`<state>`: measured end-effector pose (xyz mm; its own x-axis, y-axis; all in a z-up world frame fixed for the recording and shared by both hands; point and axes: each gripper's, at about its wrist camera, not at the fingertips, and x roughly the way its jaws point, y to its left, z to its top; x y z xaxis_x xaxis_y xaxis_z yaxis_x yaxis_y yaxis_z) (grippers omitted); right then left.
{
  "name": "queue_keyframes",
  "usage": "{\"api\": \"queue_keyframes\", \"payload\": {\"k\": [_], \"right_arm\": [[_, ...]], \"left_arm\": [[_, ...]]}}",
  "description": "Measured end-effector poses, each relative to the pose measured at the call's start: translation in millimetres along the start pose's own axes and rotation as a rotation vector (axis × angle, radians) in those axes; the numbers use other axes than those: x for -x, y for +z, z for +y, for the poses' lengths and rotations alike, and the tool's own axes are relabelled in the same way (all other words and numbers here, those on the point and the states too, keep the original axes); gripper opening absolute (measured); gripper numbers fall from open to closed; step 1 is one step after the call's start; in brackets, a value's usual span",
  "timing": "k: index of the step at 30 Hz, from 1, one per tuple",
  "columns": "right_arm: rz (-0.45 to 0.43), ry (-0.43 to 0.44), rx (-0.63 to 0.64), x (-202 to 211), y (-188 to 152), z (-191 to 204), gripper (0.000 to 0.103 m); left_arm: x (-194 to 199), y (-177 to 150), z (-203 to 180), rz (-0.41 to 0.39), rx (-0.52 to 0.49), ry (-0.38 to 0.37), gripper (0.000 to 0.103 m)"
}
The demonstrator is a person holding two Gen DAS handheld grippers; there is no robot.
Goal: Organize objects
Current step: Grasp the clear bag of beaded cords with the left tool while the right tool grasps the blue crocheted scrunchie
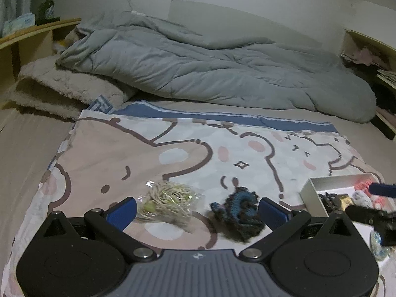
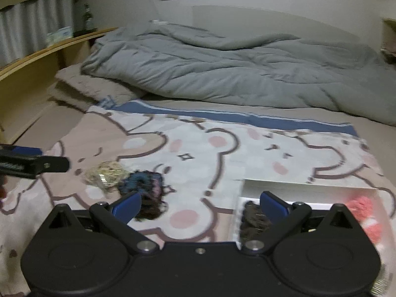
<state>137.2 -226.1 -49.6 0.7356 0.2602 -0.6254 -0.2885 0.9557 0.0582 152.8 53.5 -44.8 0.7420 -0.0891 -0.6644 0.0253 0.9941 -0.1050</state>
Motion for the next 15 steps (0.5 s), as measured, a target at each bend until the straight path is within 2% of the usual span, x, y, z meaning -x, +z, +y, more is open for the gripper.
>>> {"api": "queue_keyframes", "payload": {"k": [4, 9, 15], "right_arm": [[0.013, 0.063, 0.002, -20, 6, 14, 0.103], [0.0, 0.071, 0.029, -45, 15, 28, 0.103], [0.029, 0.095, 0.024, -82, 17, 31, 0.103]], "left_arm": [[-16, 3, 14, 0.002, 0.023, 0.027, 0.103], [-38, 7, 23, 0.007, -0.035, 0.052, 0.103], [-69, 10, 31, 0.031, -0.1, 0.013, 0.103]]}}
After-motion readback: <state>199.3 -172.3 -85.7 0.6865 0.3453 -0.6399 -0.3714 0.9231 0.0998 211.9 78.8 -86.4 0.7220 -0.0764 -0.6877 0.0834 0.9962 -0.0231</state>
